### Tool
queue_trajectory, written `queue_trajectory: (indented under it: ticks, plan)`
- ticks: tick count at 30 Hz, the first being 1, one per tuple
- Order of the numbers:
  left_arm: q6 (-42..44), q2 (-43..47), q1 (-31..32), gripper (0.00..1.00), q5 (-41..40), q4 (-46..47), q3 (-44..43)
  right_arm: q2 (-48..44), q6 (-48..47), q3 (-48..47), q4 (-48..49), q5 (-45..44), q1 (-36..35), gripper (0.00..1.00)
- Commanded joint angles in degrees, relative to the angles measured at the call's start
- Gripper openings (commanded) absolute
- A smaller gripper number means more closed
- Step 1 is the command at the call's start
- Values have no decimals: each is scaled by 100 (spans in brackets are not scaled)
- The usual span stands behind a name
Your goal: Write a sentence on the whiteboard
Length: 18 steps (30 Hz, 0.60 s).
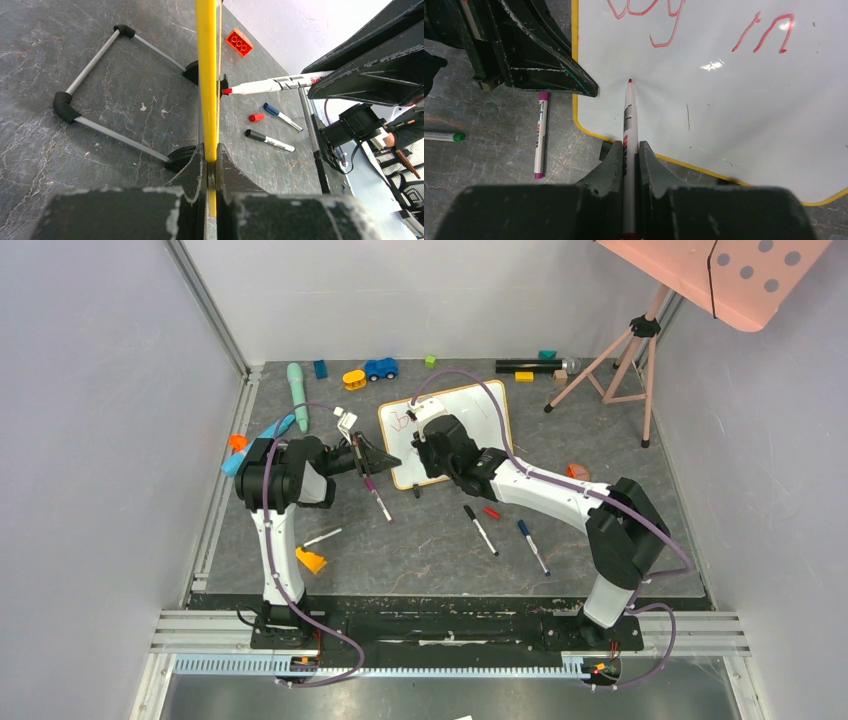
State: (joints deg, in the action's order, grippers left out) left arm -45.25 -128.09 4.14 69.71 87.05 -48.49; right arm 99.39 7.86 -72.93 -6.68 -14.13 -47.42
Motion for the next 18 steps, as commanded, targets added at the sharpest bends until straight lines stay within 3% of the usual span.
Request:
queue_trajectory:
  ticks: [1,18]
  plan:
    - [524,-224,61,2,641,216,102,30,-74,-280,54,-210,-30,0]
    - [531,-225,60,2,650,216,94,265,-47,-457,0,-423,-23,0]
